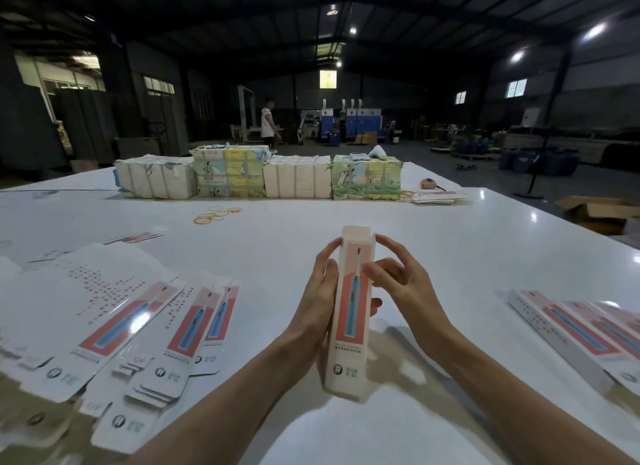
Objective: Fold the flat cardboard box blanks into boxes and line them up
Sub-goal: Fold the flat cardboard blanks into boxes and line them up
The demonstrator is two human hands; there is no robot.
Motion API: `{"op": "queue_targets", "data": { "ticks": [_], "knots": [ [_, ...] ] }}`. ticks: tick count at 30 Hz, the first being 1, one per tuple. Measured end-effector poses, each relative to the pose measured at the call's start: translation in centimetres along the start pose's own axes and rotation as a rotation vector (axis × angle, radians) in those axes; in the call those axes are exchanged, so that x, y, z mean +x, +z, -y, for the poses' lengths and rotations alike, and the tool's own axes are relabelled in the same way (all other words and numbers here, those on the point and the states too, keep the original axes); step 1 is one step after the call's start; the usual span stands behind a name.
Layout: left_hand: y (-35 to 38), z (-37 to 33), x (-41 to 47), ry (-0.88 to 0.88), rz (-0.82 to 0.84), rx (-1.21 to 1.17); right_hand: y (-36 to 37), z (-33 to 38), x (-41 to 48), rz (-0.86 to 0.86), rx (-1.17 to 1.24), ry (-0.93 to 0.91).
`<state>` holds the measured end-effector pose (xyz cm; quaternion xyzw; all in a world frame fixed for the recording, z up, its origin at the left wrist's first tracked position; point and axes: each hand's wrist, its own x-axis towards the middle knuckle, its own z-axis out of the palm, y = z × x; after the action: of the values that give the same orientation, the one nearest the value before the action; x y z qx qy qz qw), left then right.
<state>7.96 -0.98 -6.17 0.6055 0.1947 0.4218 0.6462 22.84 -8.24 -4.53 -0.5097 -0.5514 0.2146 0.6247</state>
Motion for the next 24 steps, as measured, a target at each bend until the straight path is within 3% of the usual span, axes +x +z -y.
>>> {"op": "queue_targets", "data": {
  "ticks": [3,8,14,24],
  "knots": [
    [0.8,-0.4,-0.3,-0.065,0.096,-0.041,-0.1,0.2,0.1,-0.003,-0.017,0.028],
    [1.3,0.3,0.1,-0.046,0.157,0.138,-0.1,0.4,0.2,-0.009,0.009,0.063],
    [0.8,0.4,0.5,0.017,0.112,0.085,0.0,0.6,0.6,0.011,0.0,0.064],
    [0.6,0.4,0.3,-0.02,0.074,0.228,-0.3,0.4,0.5,0.101,0.003,0.119]
  ]
}}
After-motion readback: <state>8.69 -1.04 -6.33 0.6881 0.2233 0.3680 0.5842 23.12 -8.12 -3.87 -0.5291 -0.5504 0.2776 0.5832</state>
